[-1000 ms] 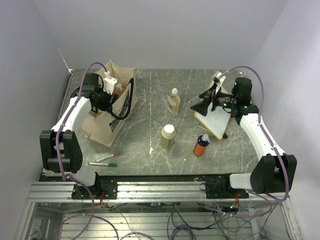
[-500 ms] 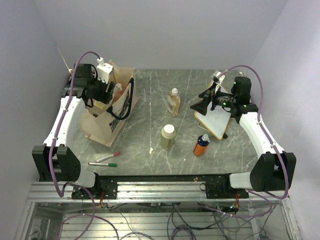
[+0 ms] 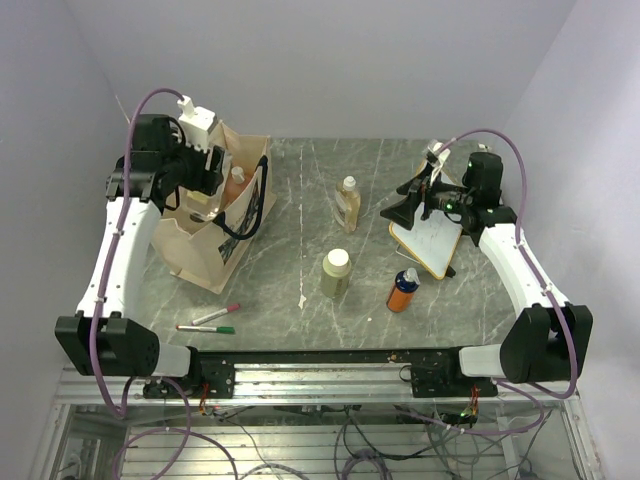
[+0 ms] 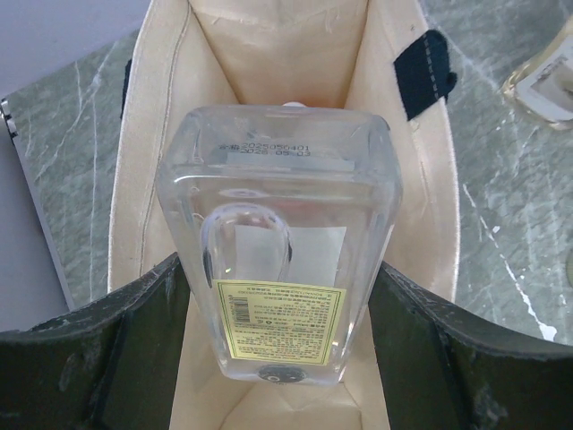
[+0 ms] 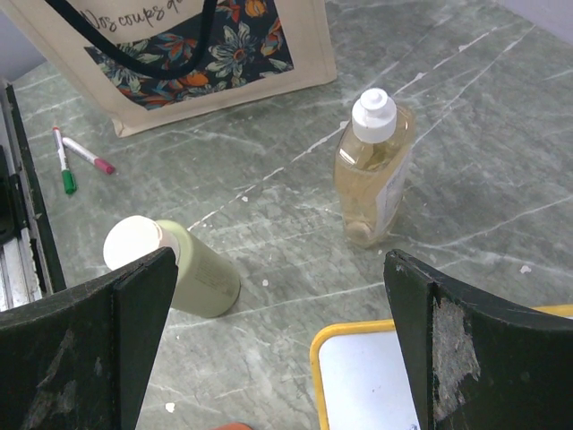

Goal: Place the personal care products into the canvas bag
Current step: Pick up the care product from the canvas bag.

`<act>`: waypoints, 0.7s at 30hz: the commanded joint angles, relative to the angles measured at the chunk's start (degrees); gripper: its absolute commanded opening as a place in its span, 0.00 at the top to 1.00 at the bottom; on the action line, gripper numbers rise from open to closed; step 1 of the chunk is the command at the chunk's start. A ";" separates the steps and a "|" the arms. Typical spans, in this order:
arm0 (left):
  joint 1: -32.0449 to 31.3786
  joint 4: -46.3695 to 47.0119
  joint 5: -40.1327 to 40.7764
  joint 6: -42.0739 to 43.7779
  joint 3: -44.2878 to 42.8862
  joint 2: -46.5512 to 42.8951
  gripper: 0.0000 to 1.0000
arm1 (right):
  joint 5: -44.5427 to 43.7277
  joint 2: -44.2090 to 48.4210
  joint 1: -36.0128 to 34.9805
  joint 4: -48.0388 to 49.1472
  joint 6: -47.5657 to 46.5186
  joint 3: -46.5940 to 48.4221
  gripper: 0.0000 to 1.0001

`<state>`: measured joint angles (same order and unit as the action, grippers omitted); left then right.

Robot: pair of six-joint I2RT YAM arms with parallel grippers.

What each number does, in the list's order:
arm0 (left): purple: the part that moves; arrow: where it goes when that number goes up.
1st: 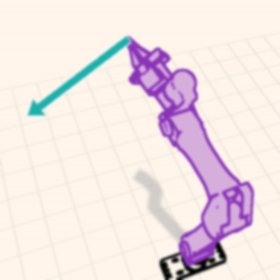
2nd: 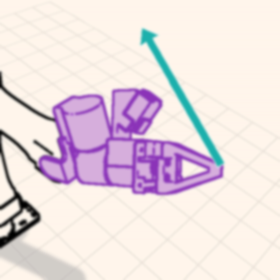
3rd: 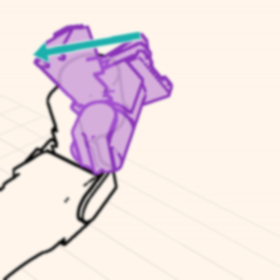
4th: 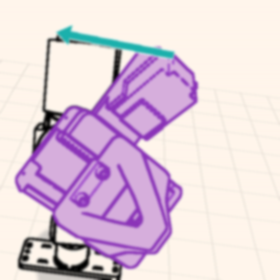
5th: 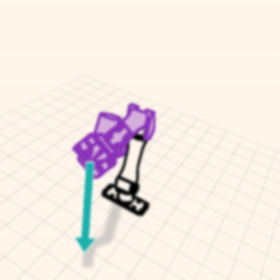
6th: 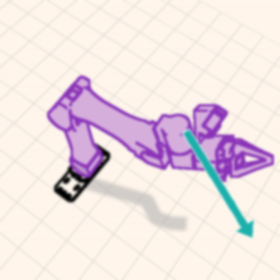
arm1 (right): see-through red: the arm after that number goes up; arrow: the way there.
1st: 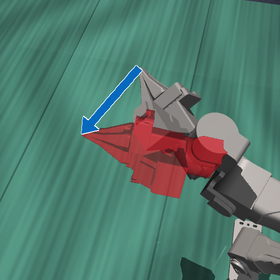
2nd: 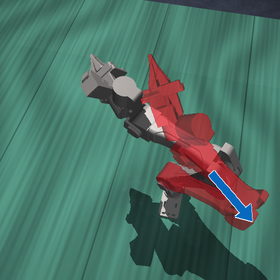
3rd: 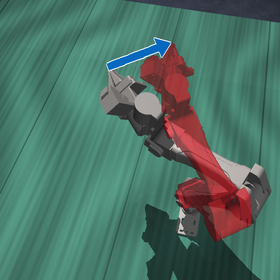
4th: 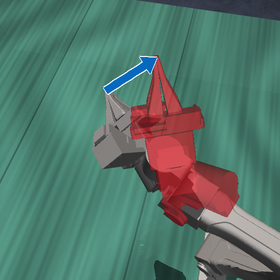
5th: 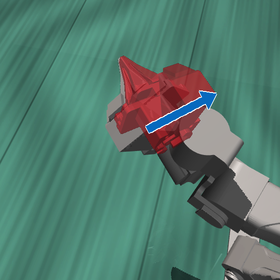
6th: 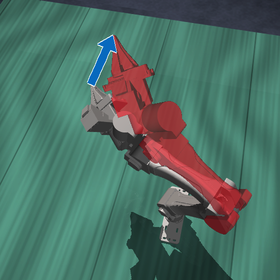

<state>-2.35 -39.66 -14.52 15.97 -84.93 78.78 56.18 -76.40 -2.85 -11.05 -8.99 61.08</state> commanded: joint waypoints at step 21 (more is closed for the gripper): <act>-11.67 3.23 -5.08 -9.59 -23.56 -2.28 0.93 | -4.48 -18.99 -24.88 3.72 6.19 28.47 0.01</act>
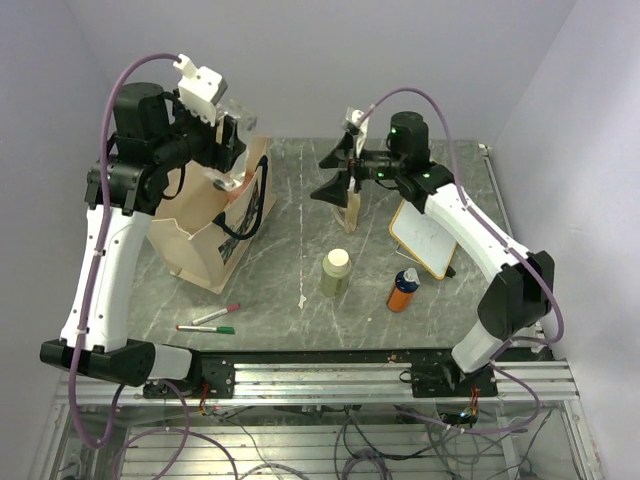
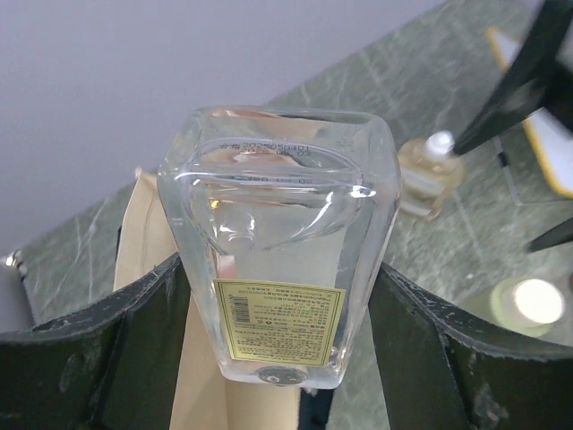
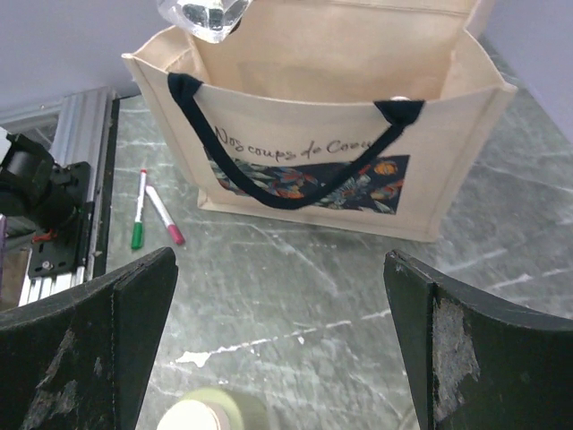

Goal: Place the personal care products into the canvas bag
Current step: Pick up the care product from the canvas bag, then adjust the care product.

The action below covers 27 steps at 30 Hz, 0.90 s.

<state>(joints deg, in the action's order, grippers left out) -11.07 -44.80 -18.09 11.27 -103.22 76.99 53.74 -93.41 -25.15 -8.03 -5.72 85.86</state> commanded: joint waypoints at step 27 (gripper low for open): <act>-11.77 20.51 4.93 -31.70 -3.42 5.31 0.93 | -17.16 -7.23 -11.53 3.54 21.18 13.27 0.05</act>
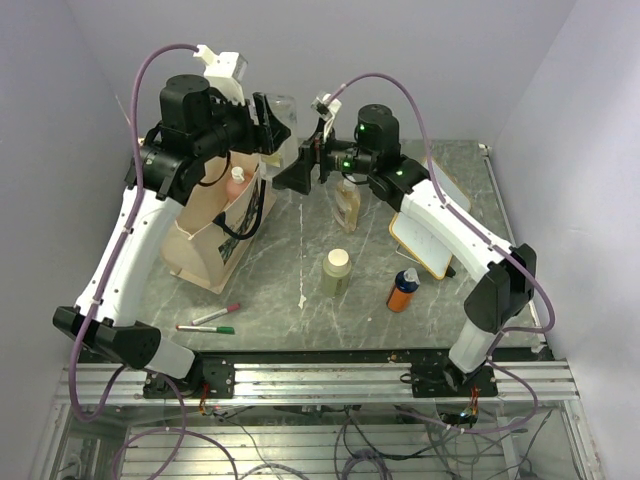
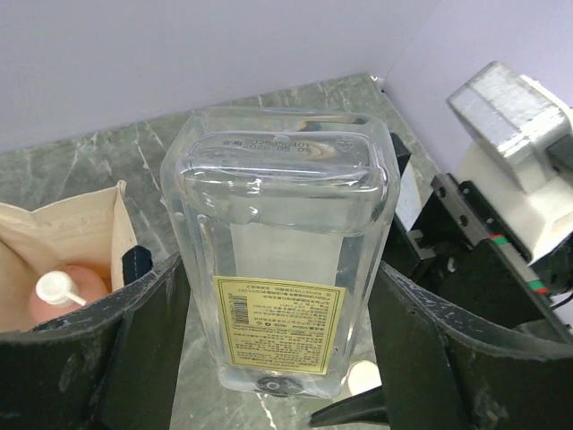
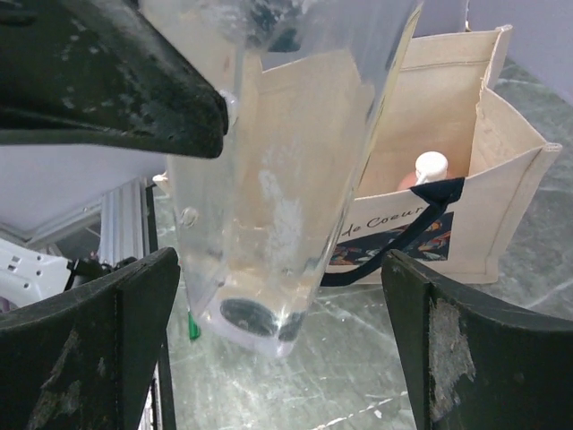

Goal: Place the personal care products into the canvas bag
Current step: Adjust the care product.

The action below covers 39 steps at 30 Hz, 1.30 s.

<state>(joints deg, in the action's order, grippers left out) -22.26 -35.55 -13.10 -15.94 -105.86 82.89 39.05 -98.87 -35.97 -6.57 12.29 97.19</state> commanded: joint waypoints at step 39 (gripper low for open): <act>1.11 -7.34 -31.68 42.46 11.16 -5.12 0.00 | 15.68 15.92 10.54 -24.28 -38.30 -9.04 1.00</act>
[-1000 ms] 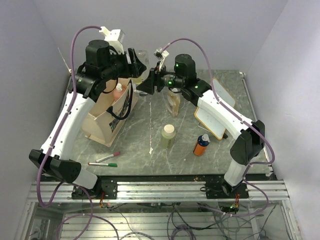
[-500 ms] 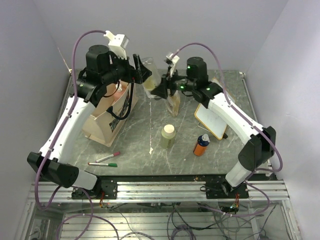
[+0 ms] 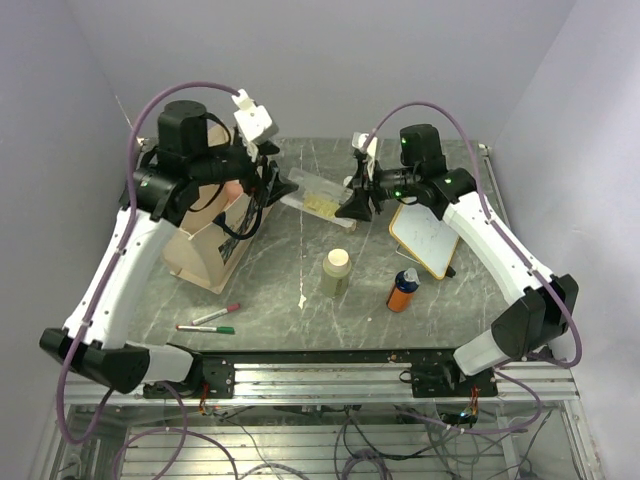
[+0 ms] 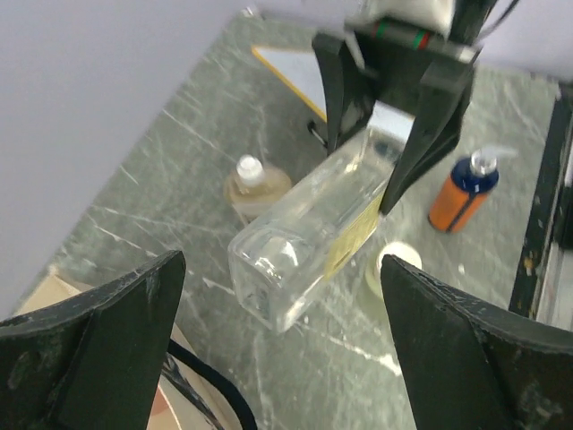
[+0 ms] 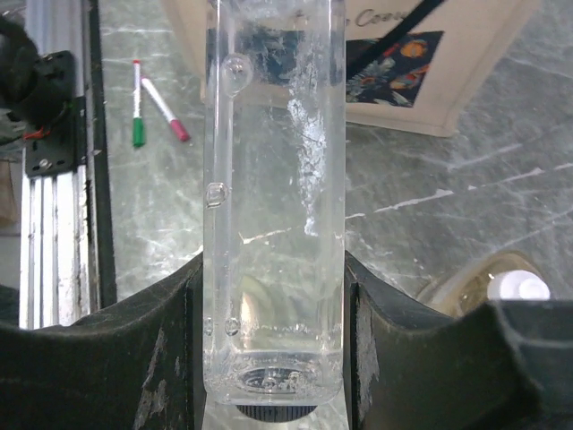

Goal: Place the personal care products into the canvas bag
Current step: Adjust the care product.

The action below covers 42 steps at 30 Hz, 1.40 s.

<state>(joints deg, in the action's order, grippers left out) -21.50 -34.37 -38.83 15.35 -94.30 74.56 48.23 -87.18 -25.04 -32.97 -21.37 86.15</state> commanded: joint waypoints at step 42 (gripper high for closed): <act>-4.43 1.47 -19.21 16.49 12.62 9.99 0.93 | 14.39 5.10 4.81 22.10 14.13 -12.49 0.12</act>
<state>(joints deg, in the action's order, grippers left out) -25.65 -41.56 -53.56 35.00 -79.09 88.49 58.33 -85.82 -22.24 -20.38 -13.21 76.77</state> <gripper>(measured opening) 0.561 0.852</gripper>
